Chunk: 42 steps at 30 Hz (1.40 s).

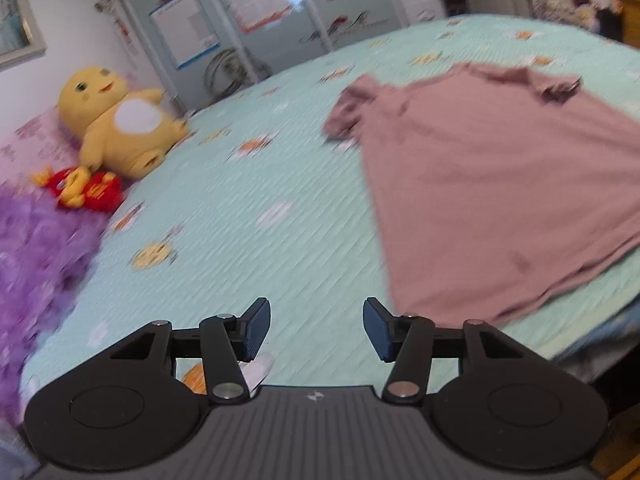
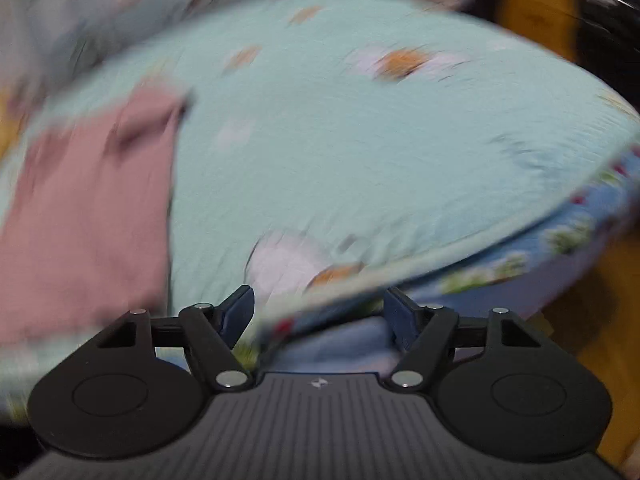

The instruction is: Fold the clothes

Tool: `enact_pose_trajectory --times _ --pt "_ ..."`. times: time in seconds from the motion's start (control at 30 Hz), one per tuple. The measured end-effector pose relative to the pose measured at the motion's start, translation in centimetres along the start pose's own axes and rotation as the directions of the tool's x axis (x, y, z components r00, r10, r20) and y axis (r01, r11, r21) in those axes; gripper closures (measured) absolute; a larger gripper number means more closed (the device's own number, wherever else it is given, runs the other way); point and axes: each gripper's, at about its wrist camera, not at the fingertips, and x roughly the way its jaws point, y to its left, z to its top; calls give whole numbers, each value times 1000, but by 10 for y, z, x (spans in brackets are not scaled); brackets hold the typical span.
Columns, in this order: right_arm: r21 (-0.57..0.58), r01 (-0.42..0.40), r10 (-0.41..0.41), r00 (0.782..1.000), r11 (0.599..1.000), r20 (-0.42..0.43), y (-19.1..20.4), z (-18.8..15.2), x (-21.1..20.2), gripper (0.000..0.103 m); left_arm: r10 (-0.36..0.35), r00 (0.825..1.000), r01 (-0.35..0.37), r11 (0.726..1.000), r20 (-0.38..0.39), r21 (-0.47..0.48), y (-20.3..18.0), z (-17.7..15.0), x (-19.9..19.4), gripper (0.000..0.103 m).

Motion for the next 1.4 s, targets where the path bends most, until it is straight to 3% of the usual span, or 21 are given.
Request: enact_pose_trajectory --times 0.07,0.13,0.2,0.27,0.37,0.47,0.57,0.6,0.67,0.7,0.73,0.83,0.9,1.0,1.1,1.17,1.27,1.4 --pt "59 -73 67 992 996 103 7 14 -11 30 -36 998 35 999 45 6 -18 17 5 45" --pt "76 -187 173 970 979 169 26 32 -9 26 -80 994 80 997 75 -1 -38 33 10 43" --pt "104 -315 295 940 943 170 51 55 13 24 -126 988 127 992 91 -6 -59 44 15 43" --pt "147 -378 358 922 914 150 73 74 46 23 -162 982 161 987 97 22 -80 49 17 43" --pt "266 -387 378 922 883 85 86 102 118 24 -203 975 196 977 90 82 -105 49 17 43" --pt "435 -418 441 896 797 52 86 123 184 26 -220 973 211 969 63 128 -115 45 18 42" --pt "507 -427 484 875 749 23 95 139 233 26 -206 978 200 970 29 137 -116 45 28 41" --pt "531 -419 486 874 737 17 98 141 246 28 -200 980 196 971 17 135 -116 47 33 41" --pt "550 -410 492 870 727 -2 105 145 267 49 -191 982 190 973 -3 131 -117 51 43 41" --pt "550 -408 496 868 729 -13 109 146 276 81 -190 982 190 973 -12 131 -118 53 48 41" --pt "547 -407 500 866 732 -24 114 148 283 101 -191 981 192 972 -18 135 -120 56 51 41" --pt "466 -419 475 880 780 -3 116 170 284 101 -190 981 193 968 -33 161 -127 61 59 41" --pt "407 -416 433 900 813 53 103 207 278 101 -193 980 197 965 -42 175 -132 64 63 41" --pt "374 -351 287 933 859 216 65 289 272 99 -208 977 212 959 -44 185 -140 69 63 41" --pt "468 -299 179 942 832 282 26 326 262 71 -236 971 237 953 -31 186 -151 76 64 41" --pt "424 -344 240 930 838 280 22 314 253 71 -272 962 272 945 -24 184 -162 79 63 41" --pt "373 -379 345 925 847 159 33 257 250 64 -330 944 328 921 -27 210 -182 79 57 41" --pt "425 -452 496 868 784 8 44 161 245 63 -414 910 403 876 -16 266 -209 79 37 41"
